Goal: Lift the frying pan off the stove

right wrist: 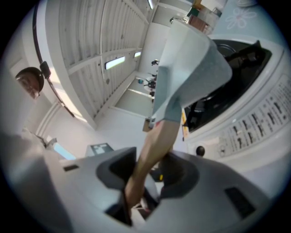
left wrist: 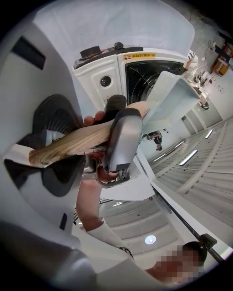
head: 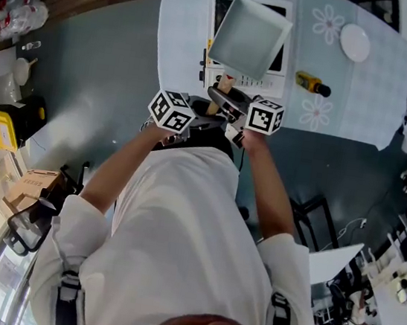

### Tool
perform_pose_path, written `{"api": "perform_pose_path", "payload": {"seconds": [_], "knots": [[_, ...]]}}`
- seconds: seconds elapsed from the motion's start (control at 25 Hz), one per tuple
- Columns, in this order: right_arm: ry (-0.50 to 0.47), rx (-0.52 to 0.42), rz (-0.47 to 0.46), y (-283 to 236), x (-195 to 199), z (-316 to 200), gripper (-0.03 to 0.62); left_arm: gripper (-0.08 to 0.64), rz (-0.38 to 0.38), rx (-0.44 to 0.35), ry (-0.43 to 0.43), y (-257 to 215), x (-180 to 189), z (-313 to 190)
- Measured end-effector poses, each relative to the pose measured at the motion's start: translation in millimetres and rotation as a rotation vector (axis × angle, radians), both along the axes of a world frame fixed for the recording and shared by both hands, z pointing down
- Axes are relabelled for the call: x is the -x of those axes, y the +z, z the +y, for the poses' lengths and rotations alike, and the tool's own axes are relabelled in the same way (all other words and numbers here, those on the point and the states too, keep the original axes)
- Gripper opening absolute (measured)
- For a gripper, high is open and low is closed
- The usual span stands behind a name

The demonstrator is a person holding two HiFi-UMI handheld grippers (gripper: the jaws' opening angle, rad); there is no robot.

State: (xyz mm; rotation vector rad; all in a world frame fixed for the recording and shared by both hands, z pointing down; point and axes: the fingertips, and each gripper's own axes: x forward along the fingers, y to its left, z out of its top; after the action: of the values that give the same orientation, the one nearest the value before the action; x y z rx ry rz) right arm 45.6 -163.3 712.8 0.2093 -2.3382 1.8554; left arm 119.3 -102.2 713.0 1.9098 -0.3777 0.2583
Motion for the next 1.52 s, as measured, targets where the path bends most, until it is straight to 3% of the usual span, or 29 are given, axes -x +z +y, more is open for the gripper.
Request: {"api": "perform_pose_path", "payload": {"seconds": [1.52], "knots": [[0.062,-0.111,-0.026,-96,32,163,0.169,0.163,0.042,-0.104,0.045,-90,36,167]]}}
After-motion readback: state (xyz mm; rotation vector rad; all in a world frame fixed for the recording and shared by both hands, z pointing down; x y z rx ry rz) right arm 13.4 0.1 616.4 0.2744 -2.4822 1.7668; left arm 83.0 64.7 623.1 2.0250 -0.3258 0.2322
